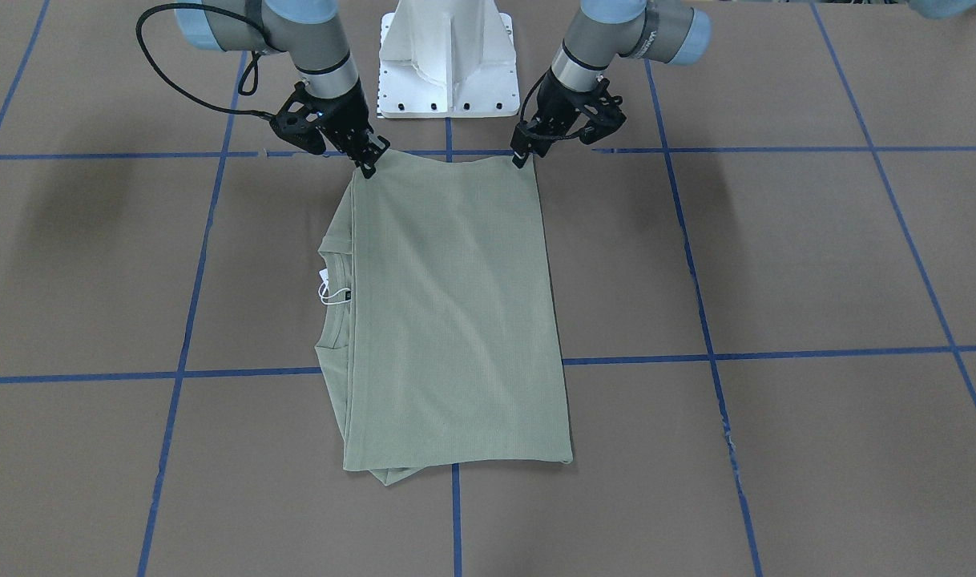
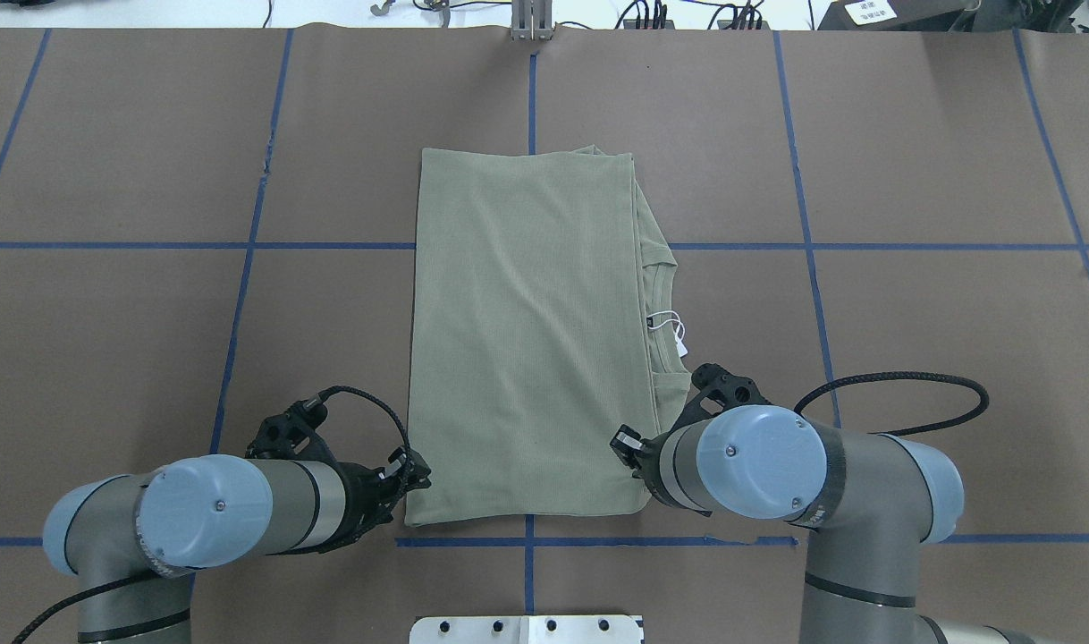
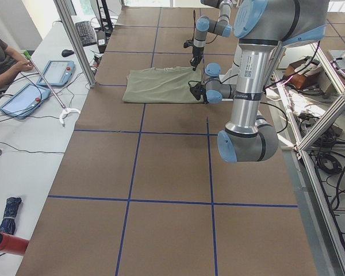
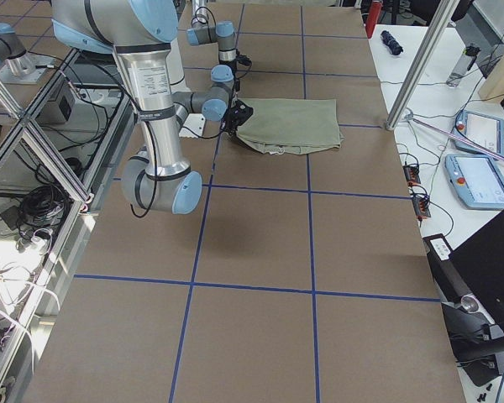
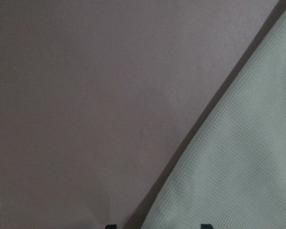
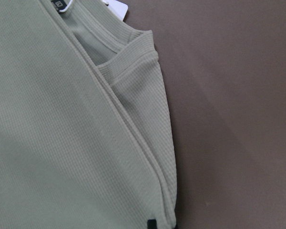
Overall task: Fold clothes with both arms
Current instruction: 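Grasp both near corners of the shirt with left and right grippers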
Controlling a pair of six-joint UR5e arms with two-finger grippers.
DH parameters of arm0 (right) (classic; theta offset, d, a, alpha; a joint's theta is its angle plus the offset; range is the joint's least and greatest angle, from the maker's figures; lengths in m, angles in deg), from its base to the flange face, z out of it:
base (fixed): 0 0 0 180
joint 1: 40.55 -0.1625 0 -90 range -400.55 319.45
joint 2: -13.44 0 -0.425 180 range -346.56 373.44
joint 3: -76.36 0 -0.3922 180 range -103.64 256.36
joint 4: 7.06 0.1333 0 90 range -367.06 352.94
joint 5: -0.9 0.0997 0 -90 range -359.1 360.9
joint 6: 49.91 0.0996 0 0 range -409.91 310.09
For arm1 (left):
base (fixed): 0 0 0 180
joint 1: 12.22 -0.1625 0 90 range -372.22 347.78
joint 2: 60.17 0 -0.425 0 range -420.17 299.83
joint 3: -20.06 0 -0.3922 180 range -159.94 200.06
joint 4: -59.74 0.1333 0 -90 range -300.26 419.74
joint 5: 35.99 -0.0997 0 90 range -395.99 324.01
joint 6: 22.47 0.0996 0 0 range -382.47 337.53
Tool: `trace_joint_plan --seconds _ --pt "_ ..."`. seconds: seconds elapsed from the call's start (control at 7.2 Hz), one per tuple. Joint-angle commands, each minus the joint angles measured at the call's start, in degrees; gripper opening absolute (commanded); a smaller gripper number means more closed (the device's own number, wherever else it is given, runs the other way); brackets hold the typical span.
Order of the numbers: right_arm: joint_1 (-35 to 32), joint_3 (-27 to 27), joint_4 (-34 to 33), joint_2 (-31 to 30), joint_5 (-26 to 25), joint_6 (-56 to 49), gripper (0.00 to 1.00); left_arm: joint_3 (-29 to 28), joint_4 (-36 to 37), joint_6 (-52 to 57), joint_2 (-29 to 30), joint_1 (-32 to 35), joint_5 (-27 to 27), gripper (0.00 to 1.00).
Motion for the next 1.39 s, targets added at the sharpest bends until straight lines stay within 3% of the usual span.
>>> trace_joint_plan --seconds 0.0,0.14,0.42,0.69,1.11,1.25 --pt "0.01 -0.08 0.0 0.0 0.0 -0.09 0.0 -0.4 0.01 -0.29 0.11 -0.32 -0.04 0.38" --pt "0.09 -0.08 0.0 0.0 0.0 -0.09 0.0 -0.4 0.01 -0.38 0.11 -0.32 -0.04 0.0" --pt "0.09 -0.17 0.0 0.0 0.0 -0.09 0.0 0.21 0.01 -0.29 0.11 -0.32 0.05 0.0" --pt "1.49 -1.21 0.0 -0.09 0.0 0.09 0.0 5.54 0.1 -0.38 -1.11 -0.14 -0.03 0.0" --pt "5.09 -11.91 0.0 -7.1 -0.52 3.58 0.0 18.11 4.65 -7.66 -3.67 -4.62 -0.12 0.0" --pt "4.67 -13.6 0.0 -6.94 -1.05 4.04 0.0 21.71 5.19 -7.76 -3.5 -3.84 0.05 0.0"
